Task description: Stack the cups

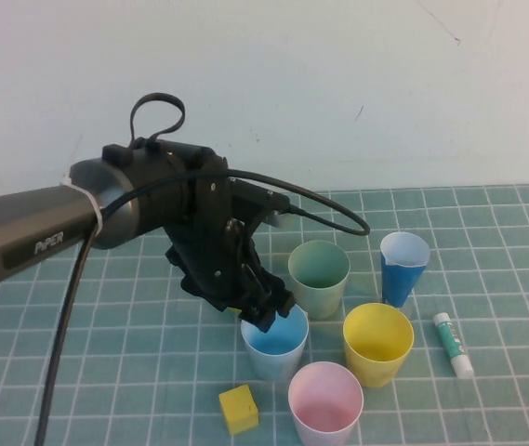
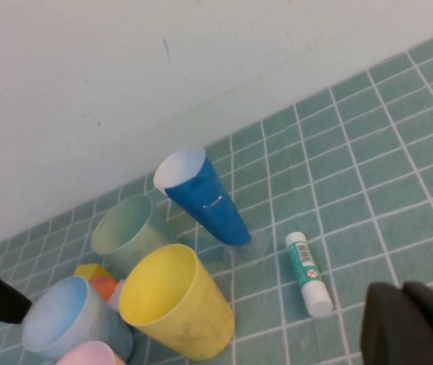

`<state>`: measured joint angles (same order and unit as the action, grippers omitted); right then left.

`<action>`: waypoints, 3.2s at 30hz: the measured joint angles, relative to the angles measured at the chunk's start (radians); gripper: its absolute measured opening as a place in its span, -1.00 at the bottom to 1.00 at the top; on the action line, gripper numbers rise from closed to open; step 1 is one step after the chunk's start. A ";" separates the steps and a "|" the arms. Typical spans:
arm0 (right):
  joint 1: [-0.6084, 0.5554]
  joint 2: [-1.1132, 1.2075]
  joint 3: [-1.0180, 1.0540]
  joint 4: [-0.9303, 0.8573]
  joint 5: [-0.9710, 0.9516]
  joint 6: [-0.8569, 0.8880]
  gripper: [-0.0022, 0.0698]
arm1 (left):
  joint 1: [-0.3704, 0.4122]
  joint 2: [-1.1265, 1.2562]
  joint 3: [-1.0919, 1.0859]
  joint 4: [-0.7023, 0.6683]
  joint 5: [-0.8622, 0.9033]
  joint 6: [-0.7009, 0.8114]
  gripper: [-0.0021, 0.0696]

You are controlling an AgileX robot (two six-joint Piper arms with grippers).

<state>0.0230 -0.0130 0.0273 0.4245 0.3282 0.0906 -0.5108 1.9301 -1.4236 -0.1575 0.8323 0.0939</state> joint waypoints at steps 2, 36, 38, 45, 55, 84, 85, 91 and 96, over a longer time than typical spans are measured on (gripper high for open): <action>0.000 0.000 0.000 0.000 0.000 0.000 -0.95 | 0.000 0.026 -0.013 -0.007 -0.011 -0.002 0.37; 0.000 0.000 0.000 0.001 0.000 -0.004 -0.95 | -0.090 -0.171 -0.092 0.027 0.185 0.004 -0.93; 0.000 0.000 0.000 0.001 0.000 -0.004 -0.95 | -0.129 -0.156 -0.092 0.023 0.192 0.009 -0.93; 0.000 0.000 0.000 0.001 0.000 -0.004 -0.95 | -0.181 -0.068 -0.092 0.019 0.188 0.013 -0.93; 0.000 0.000 0.000 0.001 0.000 -0.004 -0.95 | -0.181 -0.020 -0.092 0.021 0.180 0.014 -0.73; 0.000 0.000 -0.031 0.285 0.063 -0.386 -0.95 | -0.043 -0.044 -0.293 0.140 0.074 -0.060 -0.84; 0.000 0.000 -0.051 0.298 0.071 -0.422 -0.95 | -0.043 -0.066 -0.293 0.145 0.074 -0.056 -0.87; 0.000 0.183 -0.236 0.307 0.114 -0.599 -0.95 | -0.043 -0.207 -0.290 0.124 0.106 -0.015 -0.93; 0.000 0.472 -0.467 0.294 0.280 -0.822 -0.95 | -0.043 -0.418 -0.126 0.006 0.092 0.037 -0.94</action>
<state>0.0230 0.4593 -0.4401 0.7190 0.6080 -0.7316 -0.5539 1.5124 -1.5493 -0.1512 0.9239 0.1312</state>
